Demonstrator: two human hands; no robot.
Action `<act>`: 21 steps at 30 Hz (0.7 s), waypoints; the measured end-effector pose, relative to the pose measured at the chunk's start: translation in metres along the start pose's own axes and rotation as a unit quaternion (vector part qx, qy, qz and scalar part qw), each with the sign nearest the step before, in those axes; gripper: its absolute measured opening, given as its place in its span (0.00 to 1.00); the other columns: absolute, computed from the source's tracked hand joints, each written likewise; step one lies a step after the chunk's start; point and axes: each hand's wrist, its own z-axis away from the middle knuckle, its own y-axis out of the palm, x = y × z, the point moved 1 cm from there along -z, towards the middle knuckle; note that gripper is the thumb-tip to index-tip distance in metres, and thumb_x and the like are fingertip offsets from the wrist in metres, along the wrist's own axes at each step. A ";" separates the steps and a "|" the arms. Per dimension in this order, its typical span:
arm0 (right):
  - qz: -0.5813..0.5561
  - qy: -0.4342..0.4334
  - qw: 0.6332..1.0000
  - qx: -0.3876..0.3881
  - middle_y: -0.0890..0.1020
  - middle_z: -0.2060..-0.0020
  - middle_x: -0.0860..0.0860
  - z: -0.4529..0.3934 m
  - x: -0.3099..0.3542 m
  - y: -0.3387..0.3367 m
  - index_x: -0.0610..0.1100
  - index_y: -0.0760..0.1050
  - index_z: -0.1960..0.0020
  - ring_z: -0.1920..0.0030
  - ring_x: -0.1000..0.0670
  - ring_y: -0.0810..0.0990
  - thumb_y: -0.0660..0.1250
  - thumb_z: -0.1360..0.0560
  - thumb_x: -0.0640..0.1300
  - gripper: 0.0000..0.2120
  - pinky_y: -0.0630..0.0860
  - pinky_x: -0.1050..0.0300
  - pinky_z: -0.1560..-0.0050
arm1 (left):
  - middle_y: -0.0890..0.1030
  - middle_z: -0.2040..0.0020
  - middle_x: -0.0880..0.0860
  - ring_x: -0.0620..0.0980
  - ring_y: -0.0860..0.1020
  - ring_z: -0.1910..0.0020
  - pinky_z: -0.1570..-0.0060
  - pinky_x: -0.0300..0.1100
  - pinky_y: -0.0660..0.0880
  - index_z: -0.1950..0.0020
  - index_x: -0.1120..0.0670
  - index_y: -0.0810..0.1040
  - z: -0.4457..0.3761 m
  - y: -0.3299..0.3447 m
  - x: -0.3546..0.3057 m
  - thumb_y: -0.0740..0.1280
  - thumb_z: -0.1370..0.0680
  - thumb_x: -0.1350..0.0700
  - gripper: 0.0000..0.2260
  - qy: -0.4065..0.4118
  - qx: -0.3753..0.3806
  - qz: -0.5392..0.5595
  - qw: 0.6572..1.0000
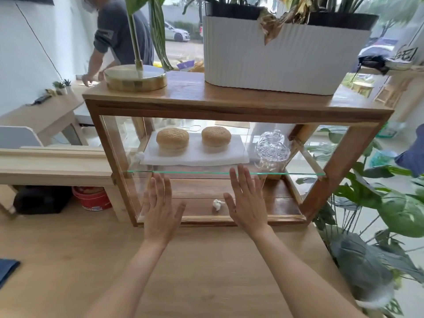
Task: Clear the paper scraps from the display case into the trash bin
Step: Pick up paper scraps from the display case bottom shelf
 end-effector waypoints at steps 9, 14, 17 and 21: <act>-0.048 -0.008 0.999 0.001 0.32 0.24 0.52 0.002 -0.014 0.004 0.45 0.32 0.24 0.23 0.53 0.35 0.38 0.19 0.58 0.30 0.35 0.55 0.24 | 0.34 0.23 0.53 0.52 0.34 0.23 0.25 0.45 0.33 0.22 0.57 0.37 0.000 0.002 -0.007 0.40 0.22 0.34 0.36 0.012 -0.018 0.028 0.999; -0.077 -0.024 0.997 0.014 0.33 0.24 0.52 0.005 -0.025 -0.001 0.46 0.32 0.24 0.23 0.53 0.36 0.39 0.19 0.58 0.31 0.36 0.57 0.23 | 0.33 0.23 0.53 0.51 0.34 0.23 0.25 0.47 0.35 0.23 0.56 0.34 0.003 0.005 -0.016 0.41 0.22 0.34 0.37 0.013 -0.027 0.042 0.999; -0.083 -0.023 0.996 0.022 0.34 0.24 0.52 0.009 -0.036 -0.001 0.46 0.32 0.24 0.23 0.53 0.37 0.39 0.19 0.59 0.31 0.40 0.56 0.23 | 0.34 0.22 0.54 0.52 0.35 0.23 0.25 0.48 0.36 0.23 0.55 0.34 0.003 0.008 -0.021 0.41 0.22 0.34 0.36 0.023 -0.029 0.046 0.998; -0.090 -0.023 0.995 0.022 0.34 0.24 0.53 0.011 -0.051 -0.006 0.47 0.32 0.24 0.23 0.53 0.38 0.40 0.19 0.59 0.31 0.43 0.54 0.23 | 0.42 0.21 0.57 0.51 0.34 0.23 0.25 0.47 0.36 0.23 0.55 0.35 0.003 0.007 -0.037 0.41 0.22 0.34 0.36 0.018 -0.034 0.054 0.998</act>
